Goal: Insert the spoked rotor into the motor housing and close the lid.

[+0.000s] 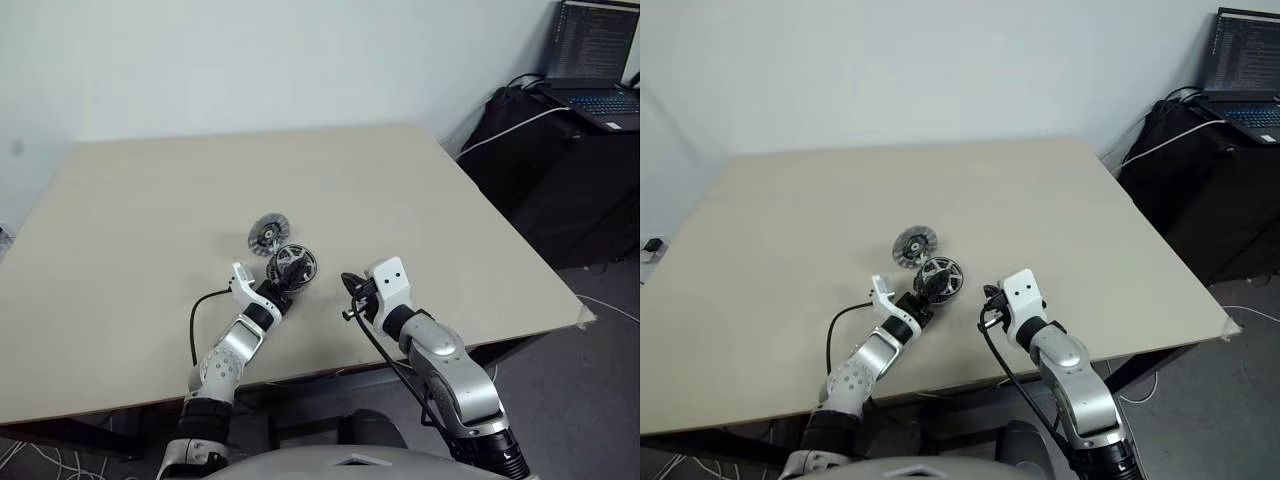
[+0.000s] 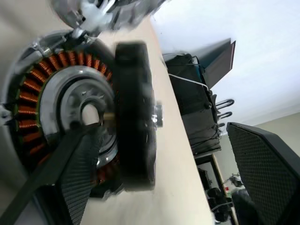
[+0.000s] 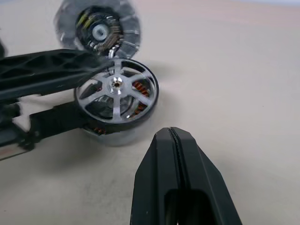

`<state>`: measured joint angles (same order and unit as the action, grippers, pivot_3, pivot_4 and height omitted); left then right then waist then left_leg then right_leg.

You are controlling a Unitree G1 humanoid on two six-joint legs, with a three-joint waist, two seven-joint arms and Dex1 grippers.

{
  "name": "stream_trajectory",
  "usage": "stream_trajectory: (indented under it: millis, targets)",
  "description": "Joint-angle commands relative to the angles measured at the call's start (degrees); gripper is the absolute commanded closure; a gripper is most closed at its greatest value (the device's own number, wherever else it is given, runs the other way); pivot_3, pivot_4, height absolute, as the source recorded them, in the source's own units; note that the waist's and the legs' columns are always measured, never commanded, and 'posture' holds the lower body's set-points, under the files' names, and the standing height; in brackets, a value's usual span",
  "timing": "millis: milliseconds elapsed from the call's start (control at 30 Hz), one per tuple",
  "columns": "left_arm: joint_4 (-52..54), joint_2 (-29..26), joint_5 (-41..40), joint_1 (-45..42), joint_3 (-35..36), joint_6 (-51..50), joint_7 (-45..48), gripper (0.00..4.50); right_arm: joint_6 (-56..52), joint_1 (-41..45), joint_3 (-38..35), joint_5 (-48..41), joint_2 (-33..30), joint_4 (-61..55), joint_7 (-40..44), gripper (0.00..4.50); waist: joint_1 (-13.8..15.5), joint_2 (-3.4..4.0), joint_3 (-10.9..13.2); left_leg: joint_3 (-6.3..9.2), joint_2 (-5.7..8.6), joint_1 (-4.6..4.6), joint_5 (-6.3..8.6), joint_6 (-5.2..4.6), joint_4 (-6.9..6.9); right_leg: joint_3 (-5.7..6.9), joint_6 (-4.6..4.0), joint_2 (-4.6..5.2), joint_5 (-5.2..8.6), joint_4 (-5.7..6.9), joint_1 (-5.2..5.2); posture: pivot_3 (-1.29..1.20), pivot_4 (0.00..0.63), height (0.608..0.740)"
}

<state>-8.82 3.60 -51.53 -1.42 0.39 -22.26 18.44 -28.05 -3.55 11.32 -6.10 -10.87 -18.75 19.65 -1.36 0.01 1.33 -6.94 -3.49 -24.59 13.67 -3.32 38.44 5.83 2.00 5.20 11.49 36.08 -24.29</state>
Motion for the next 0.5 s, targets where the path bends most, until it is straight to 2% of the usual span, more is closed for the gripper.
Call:
stream_trajectory:
  millis: [33, 367, 500]
  targets:
    - [4.60, 5.29, 1.19, 0.27, -1.65, 1.80, 1.86, 0.04, 0.97, 1.28, -0.32, -0.58, 0.16, -1.44, 0.14, 4.50, 0.28, 0.00, 0.00, 0.01, 0.00, 0.00, 0.00, 0.00, 0.03, 0.01, -0.01, 0.00, -0.01, 0.00, 0.01, 0.00, 0.000, 0.740]
    - [4.43, 5.78, 2.99, 0.37, -2.07, 2.56, 1.78, 0.04, 1.12, 1.72, -0.18, -0.58, 0.20, -1.03, 0.54, 4.50, 0.43, 0.02, -0.02, 0.02, -0.01, -0.05, 0.00, -0.01, 0.08, 0.02, -0.03, 0.02, -0.08, 0.00, -0.04, 0.00, 0.000, 0.740]
    - [5.77, 4.07, 7.39, 1.13, -3.29, 5.30, 1.93, 0.04, 1.19, 1.48, -0.45, -0.64, 0.25, -0.79, 0.43, 4.50, 0.56, 0.02, -0.02, 0.00, 0.00, -0.05, 0.00, -0.02, 0.09, 0.01, -0.03, 0.03, -0.08, 0.00, -0.03, 0.00, 0.000, 0.740]
